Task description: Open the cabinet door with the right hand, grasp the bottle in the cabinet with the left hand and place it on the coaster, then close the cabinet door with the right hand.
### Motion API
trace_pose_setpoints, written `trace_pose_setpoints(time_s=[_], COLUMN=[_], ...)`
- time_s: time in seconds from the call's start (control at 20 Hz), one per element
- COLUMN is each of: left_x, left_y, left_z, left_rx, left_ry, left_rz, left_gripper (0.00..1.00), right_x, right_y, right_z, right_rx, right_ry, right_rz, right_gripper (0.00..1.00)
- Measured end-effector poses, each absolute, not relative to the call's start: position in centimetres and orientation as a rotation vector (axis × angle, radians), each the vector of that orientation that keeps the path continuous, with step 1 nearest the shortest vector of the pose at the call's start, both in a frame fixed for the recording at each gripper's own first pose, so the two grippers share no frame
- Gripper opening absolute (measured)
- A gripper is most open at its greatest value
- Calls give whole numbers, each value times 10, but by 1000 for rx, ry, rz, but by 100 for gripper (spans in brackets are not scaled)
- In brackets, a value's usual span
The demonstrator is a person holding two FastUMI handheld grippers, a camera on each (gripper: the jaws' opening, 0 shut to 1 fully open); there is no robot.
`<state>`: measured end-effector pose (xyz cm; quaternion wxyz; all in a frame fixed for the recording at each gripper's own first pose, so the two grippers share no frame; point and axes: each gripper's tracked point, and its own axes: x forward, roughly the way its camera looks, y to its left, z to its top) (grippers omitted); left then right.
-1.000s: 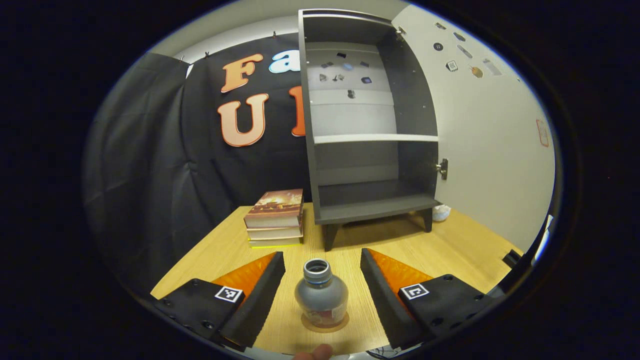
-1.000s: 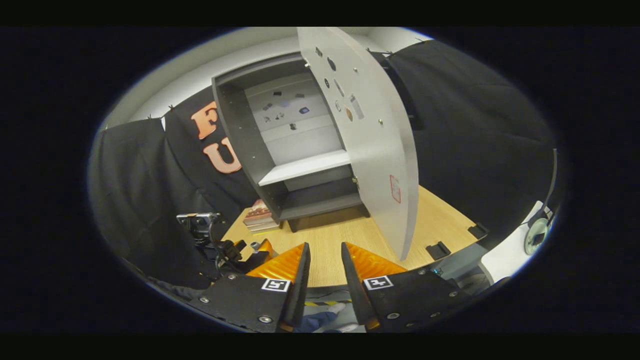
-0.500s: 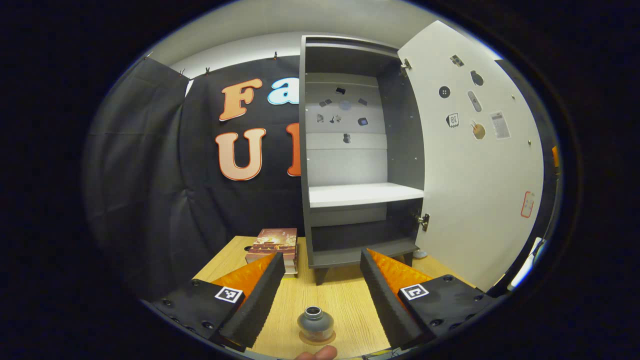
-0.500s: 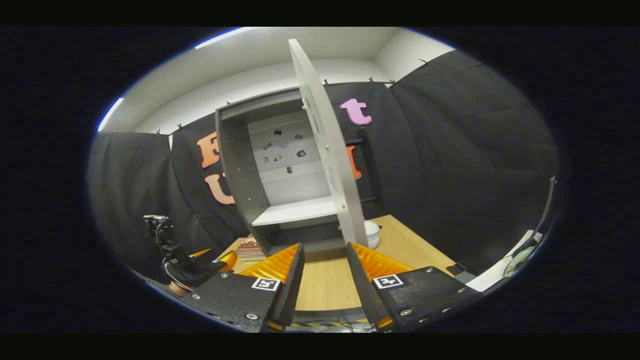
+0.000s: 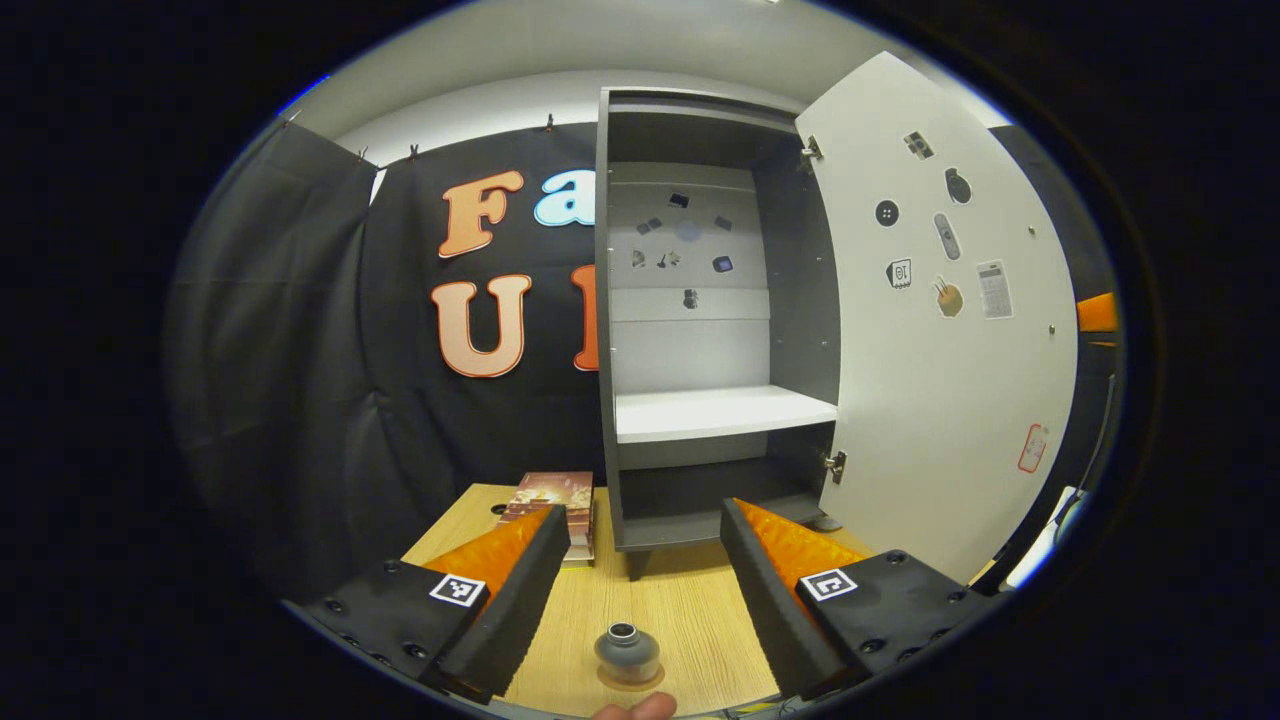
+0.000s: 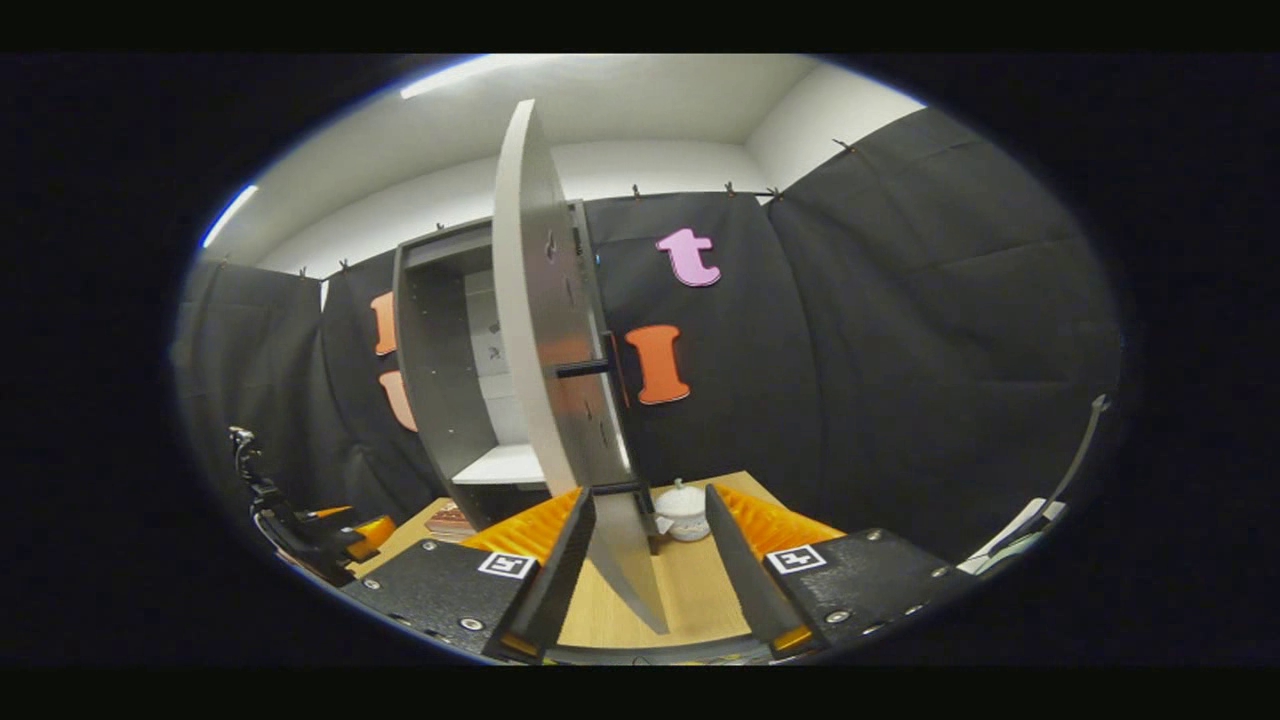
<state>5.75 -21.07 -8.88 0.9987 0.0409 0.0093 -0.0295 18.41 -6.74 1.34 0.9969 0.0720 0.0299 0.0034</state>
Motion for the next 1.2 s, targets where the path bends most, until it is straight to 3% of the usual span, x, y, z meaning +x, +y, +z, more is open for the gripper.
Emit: trace_pose_setpoints(time_s=[0.1,0.15,0.2,0.25,0.6,0.65,0.8,0.85,0.9,0.95,1.0,1.1,1.15,1.2], left_x=[55,52,49,46,33,35,47,51,54,58,61,72,79,88], left_y=[-200,-195,-190,-184,-157,-158,-156,-151,-146,-138,-128,-107,-96,-86], left_z=[-93,-96,-96,-96,-80,-77,-72,-69,-67,-63,-61,-61,-63,-66], left_rx=[83,83,86,93,140,130,120,122,118,112,109,103,96,86], left_ry=[42,51,56,61,44,38,30,27,21,13,5,6,13,23], left_rz=[-29,-17,-7,8,54,49,23,20,14,11,10,20,26,31], left_gripper=[99,99,99,99,98,98,98,98,98,97,97,97,97,97], right_x=[186,186,183,184,188,187,189,188,188,188,189,194,194,197], right_y=[-67,-67,-65,-61,-32,-27,-10,-4,2,8,11,18,24,27], right_z=[11,11,11,11,14,14,14,14,13,12,12,9,10,9], right_rx=[149,154,168,175,207,214,223,225,226,227,225,224,216,199], right_ry=[68,75,77,72,58,57,62,67,70,71,73,89,87,80], right_rz=[16,19,25,36,129,141,188,206,219,227,229,227,236,242], right_gripper=[71,63,82,63,63,72,63,72,72,63,63,72,63,72])
